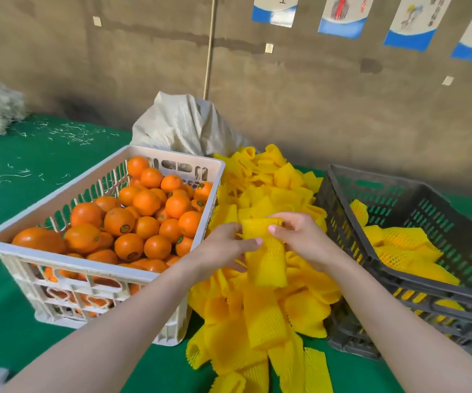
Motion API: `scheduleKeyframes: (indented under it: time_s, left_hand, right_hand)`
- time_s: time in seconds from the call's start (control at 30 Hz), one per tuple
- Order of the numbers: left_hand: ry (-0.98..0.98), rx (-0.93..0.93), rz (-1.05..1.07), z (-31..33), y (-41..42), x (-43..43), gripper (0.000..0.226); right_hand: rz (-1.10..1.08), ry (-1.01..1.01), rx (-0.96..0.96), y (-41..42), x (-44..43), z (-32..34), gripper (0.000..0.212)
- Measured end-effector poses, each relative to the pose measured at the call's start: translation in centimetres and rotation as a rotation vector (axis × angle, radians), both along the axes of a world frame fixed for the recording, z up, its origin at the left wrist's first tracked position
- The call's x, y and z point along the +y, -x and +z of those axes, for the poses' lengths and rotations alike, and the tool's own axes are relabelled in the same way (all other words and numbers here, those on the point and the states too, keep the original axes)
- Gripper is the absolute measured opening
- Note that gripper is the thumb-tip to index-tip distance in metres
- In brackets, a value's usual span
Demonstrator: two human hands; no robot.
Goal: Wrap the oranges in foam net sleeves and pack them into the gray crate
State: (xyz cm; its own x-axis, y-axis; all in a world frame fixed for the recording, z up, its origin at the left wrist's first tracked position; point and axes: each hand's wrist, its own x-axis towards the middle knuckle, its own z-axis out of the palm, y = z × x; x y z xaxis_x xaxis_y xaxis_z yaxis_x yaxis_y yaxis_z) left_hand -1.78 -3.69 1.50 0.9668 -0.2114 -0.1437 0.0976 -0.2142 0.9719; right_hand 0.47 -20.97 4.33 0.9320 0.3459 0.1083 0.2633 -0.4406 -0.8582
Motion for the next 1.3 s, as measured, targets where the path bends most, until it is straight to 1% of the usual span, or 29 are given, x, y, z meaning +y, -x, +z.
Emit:
scheduleKeyframes:
  time_s: [0.03, 0.1, 0.13, 0.17, 0.23, 0.27, 0.3, 0.33, 0.37, 0.4, 0.43, 0.5, 0.53, 0.57, 0.63, 0.67, 0.7, 0.77, 0.8, 0.83, 0.9, 0.93, 1.07, 1.1, 1.13, 1.17, 1.2, 1.23, 1.3]
  left_hand:
    - [-0.053, -0.107, 0.023, 0.1, 0.1, 0.1, 0.018]
    - [-0.332, -0.384, 0.106, -0.2, 0.1, 0.4, 0.022]
    - [-0.457, -0.499, 0.138, -0.4, 0.2, 0.6, 0.023]
    - [-0.514, -0.594, 0.157, -0.4, 0.3, 0.8, 0.021]
    - [-0.508, -0.726, 0.168, -0.4, 0.4, 1.5, 0.012]
    - [-0.485, -0.771, 0.184, -0.3, 0.4, 1.8, 0.01]
    - [-0.445, -0.791, 0.203, -0.1, 0.4, 2.3, 0.01]
    - [-0.394, -0.78, 0.218, 0.2, 0.3, 2.9, 0.009]
    - [-0.314, -0.724, 0.229, 0.6, 0.1, 3.7, 0.01]
    - [-0.188, -0.634, 0.228, 1.1, -0.4, 4.6, 0.008]
    - [-0.021, -0.523, 0.221, 1.6, -0.8, 5.7, 0.007]
    - [0.317, -0.321, 0.27, 2.4, -2.2, 8.2, 0.013]
    - [0.398, -0.266, 0.329, 2.5, -3.0, 9.4, 0.015]
    - [0.378, -0.241, 0.4, 2.4, -3.9, 10.6, 0.015]
    - [0.159, -0.206, 0.511, 1.5, -5.9, 12.4, 0.015]
    - [0.03, -0.175, 0.513, 0.9, -6.9, 12.9, 0.015]
    - [-0.097, -0.138, 0.476, 0.3, -7.8, 13.3, 0.013]
    - [-0.387, -0.081, 0.314, -0.9, -9.3, 13.5, 0.006]
    - [-0.515, -0.074, 0.215, -1.4, -9.9, 13.5, 0.011]
    - [-0.599, -0.077, 0.11, -1.9, -10.5, 13.3, 0.018]
    - [-0.644, -0.068, -0.065, -2.4, -11.0, 12.6, 0.028]
    - [-0.672, -0.063, -0.119, -2.7, -11.3, 12.2, 0.034]
    - [-0.879, -0.113, -0.193, -3.8, -12.9, 11.8, 0.049]
    - [-0.938, -0.144, -0.213, -4.3, -13.3, 12.1, 0.05]
    - [-1.005, -0.174, -0.225, -4.6, -13.5, 12.3, 0.051]
    - [-1.034, -0.201, -0.203, -5.0, -13.9, 12.7, 0.051]
    - [-1.001, -0.203, -0.129, -4.9, -13.9, 13.0, 0.05]
    - [-0.91, -0.187, -0.02, -4.7, -13.9, 13.3, 0.05]
    - [-0.626, -0.141, 0.216, -3.5, -13.6, 13.6, 0.058]
  right_hand:
    - [-0.014, 0.004, -0.004, 0.0, 0.4, 0.0, 0.017]
    - [-0.057, 0.079, -0.079, 0.1, 1.2, 0.0, 0.02]
    - [-0.076, 0.145, -0.165, 0.2, 1.6, 0.0, 0.025]
    - [-0.068, 0.217, -0.271, 0.4, 2.0, 0.0, 0.031]
    - [0.027, 0.334, -0.447, 0.5, 3.1, 0.1, 0.039]
    - [0.065, 0.371, -0.496, 0.5, 3.8, 0.2, 0.035]
    - [0.075, 0.389, -0.534, 0.4, 4.5, 0.5, 0.028]
    - [0.068, 0.387, -0.565, 0.3, 5.3, 0.8, 0.019]
    - [0.053, 0.369, -0.592, 0.1, 6.0, 1.1, 0.014]
    - [0.03, 0.344, -0.61, -0.2, 6.7, 1.3, 0.013]
    - [0.004, 0.316, -0.617, -0.5, 7.3, 1.5, 0.013]
    - [-0.027, 0.253, -0.588, -1.1, 8.6, 1.6, 0.011]
    - [-0.028, 0.217, -0.556, -1.6, 9.1, 1.6, 0.008]
    - [-0.021, 0.183, -0.523, -2.0, 9.8, 1.5, 0.006]
    - [0.014, 0.13, -0.434, -2.8, 11.3, 1.0, 0.006]
    - [0.042, 0.115, -0.372, -3.2, 12.1, 0.7, 0.004]
    - [0.068, 0.118, -0.312, -3.5, 12.8, 0.2, 0.006]
    - [0.121, 0.137, -0.225, -4.0, 13.8, -0.7, 0.016]
    - [0.146, 0.129, -0.189, -4.2, 14.1, -1.1, 0.016]
    - [0.165, 0.117, -0.161, -4.4, 14.3, -1.4, 0.014]
    - [0.184, 0.101, -0.11, -4.9, 14.4, -1.8, 0.01]
    - [0.181, 0.101, -0.083, -5.1, 14.3, -1.9, 0.008]
    - [0.194, 0.076, -0.002, -5.5, 14.0, -1.9, 0.01]
    - [0.189, 0.064, 0.019, -5.6, 13.9, -2.0, 0.014]
    - [0.171, 0.05, 0.045, -5.6, 13.7, -2.0, 0.021]
    - [0.151, 0.024, 0.071, -5.6, 13.5, -2.0, 0.026]
    - [0.13, -0.012, 0.092, -5.6, 13.2, -2.0, 0.027]
    - [0.108, -0.054, 0.105, -5.6, 12.8, -2.1, 0.025]
    - [0.082, -0.135, 0.123, -5.3, 12.0, -1.9, 0.02]
